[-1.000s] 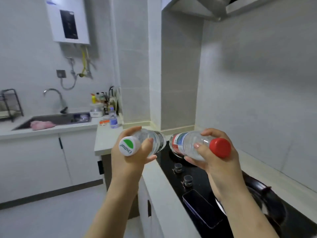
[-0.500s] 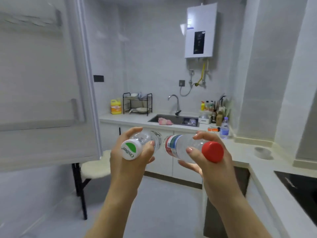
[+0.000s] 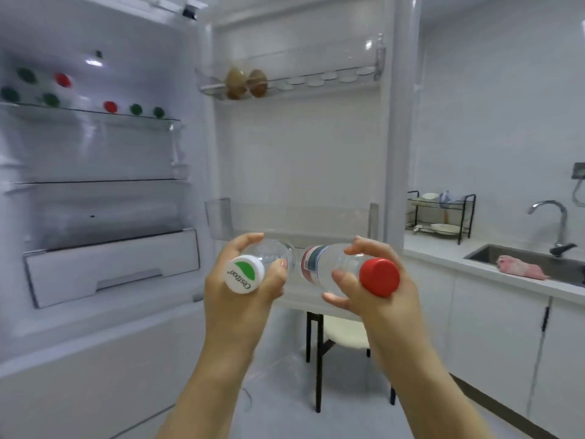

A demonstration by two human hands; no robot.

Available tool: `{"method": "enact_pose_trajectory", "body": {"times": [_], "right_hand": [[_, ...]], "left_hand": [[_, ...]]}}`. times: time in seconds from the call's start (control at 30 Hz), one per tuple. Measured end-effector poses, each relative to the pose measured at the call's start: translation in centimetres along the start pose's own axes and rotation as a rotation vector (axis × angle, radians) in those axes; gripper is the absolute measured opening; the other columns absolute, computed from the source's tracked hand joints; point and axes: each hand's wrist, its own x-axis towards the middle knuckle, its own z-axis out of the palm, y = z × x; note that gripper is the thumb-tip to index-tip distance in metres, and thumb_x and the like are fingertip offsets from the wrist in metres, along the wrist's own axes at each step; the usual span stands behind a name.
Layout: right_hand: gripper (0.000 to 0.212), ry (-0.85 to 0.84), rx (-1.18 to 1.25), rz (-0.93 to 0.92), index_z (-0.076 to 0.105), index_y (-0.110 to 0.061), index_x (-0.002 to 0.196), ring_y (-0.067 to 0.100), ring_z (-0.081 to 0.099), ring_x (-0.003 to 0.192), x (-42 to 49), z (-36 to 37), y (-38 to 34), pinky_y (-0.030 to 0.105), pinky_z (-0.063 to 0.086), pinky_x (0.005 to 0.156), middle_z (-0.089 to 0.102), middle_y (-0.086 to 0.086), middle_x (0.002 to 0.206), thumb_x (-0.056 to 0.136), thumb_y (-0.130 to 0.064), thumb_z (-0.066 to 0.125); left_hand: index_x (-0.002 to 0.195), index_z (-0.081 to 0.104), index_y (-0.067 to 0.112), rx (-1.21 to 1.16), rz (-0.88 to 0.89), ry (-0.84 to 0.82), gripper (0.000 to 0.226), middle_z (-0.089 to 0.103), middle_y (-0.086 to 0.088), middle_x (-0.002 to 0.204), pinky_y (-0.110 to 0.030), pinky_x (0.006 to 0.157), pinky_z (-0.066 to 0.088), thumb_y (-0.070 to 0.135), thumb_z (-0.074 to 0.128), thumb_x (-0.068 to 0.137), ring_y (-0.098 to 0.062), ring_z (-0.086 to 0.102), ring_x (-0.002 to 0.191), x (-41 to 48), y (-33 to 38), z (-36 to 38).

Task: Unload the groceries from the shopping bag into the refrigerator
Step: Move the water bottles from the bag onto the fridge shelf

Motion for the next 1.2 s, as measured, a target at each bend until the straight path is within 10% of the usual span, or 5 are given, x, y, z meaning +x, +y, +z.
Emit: {"method": "enact_pose_trajectory", "body": {"times": [0.4, 0.53, 0.77, 1.2], "right_hand": [[0.023, -0.26, 0.272, -0.042, 0.063, -0.024, 0.08, 0.006, 0.059, 0.074, 7.2, 14.4, 7.4, 0.055, 0.056, 0.07, 0.057, -0.017, 0.088, 0.063, -0.009, 0.068], [0.026, -0.304, 0.31, -0.128, 0.064, -0.032, 0.083, 0.02, 0.056, 0.115, 11.0, 18.3, 10.1, 0.059, 0.045, 0.093, 0.059, -0.024, 0.1, 0.059, -0.028, 0.073], [0.023, -0.373, 0.415, -0.226, 0.064, -0.04, 0.082, 0.018, 0.046, 0.128, 19.1, 24.4, 14.1, 0.058, 0.04, 0.099, 0.058, -0.03, 0.11, 0.061, -0.033, 0.07], [0.024, -0.335, 0.6, -0.415, 0.062, -0.034, 0.089, 0.026, 0.052, 0.119, 30.8, 36.4, 17.4, 0.059, 0.043, 0.095, 0.057, -0.027, 0.106, 0.067, -0.026, 0.069]], "left_hand": [[0.09, 0.063, 0.035, 0.137, 0.162, 0.35, 0.033, 0.061, -0.002, 0.09, -0.041, 0.065, 0.059, 0.007, 0.073, 0.077, -0.02, 0.065, 0.08, 9.1, -0.6, -10.0], [0.088, 0.063, 0.038, 0.157, 0.241, 0.419, 0.035, 0.063, -0.007, 0.097, -0.038, 0.065, 0.058, 0.006, 0.073, 0.077, -0.024, 0.066, 0.086, 12.9, -1.6, -11.8], [0.091, 0.062, 0.033, 0.176, 0.377, 0.513, 0.036, 0.063, 0.026, 0.075, -0.039, 0.065, 0.059, 0.002, 0.072, 0.077, -0.007, 0.066, 0.076, 22.1, -3.4, -13.1], [0.093, 0.058, 0.038, 0.266, 0.618, 0.526, 0.034, 0.057, 0.038, 0.084, -0.048, 0.077, 0.056, 0.022, 0.068, 0.064, -0.013, 0.061, 0.093, 36.5, -3.9, -16.6]]}}
